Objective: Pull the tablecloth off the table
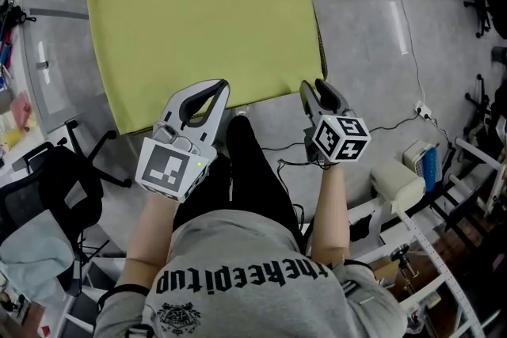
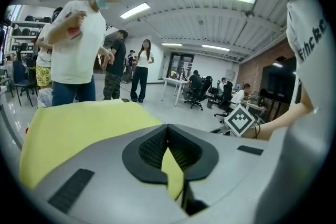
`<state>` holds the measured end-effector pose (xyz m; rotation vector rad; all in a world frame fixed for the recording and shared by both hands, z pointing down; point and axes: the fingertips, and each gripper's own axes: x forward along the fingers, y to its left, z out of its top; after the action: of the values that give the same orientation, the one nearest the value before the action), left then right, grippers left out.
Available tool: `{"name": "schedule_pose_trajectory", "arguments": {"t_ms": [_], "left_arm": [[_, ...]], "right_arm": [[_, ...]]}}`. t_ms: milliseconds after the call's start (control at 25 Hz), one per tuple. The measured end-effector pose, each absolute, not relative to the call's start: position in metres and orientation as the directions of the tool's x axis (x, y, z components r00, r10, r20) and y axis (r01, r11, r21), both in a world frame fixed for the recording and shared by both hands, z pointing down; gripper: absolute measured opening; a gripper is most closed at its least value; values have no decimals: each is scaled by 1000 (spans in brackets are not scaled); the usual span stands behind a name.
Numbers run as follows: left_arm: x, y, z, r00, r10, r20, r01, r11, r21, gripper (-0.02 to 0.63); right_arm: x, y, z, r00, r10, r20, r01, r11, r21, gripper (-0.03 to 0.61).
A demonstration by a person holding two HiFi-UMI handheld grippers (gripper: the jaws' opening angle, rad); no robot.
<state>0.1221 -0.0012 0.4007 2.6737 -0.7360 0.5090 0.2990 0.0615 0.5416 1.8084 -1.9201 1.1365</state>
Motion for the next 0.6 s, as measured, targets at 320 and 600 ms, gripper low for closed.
{"name": "schedule_pose_trajectory", "arguments": {"t_ms": [320,600], "left_arm": [[124,3,410,806,-409,428,-531,-819,216,14],[122,5,416,796,-416,441,-543,-812,214,14]], "right_arm": [[322,71,569,-113,-687,718,-927,-188,-326,165],[338,81,590,-58,-667,743,-897,-291,-332,179]]}}
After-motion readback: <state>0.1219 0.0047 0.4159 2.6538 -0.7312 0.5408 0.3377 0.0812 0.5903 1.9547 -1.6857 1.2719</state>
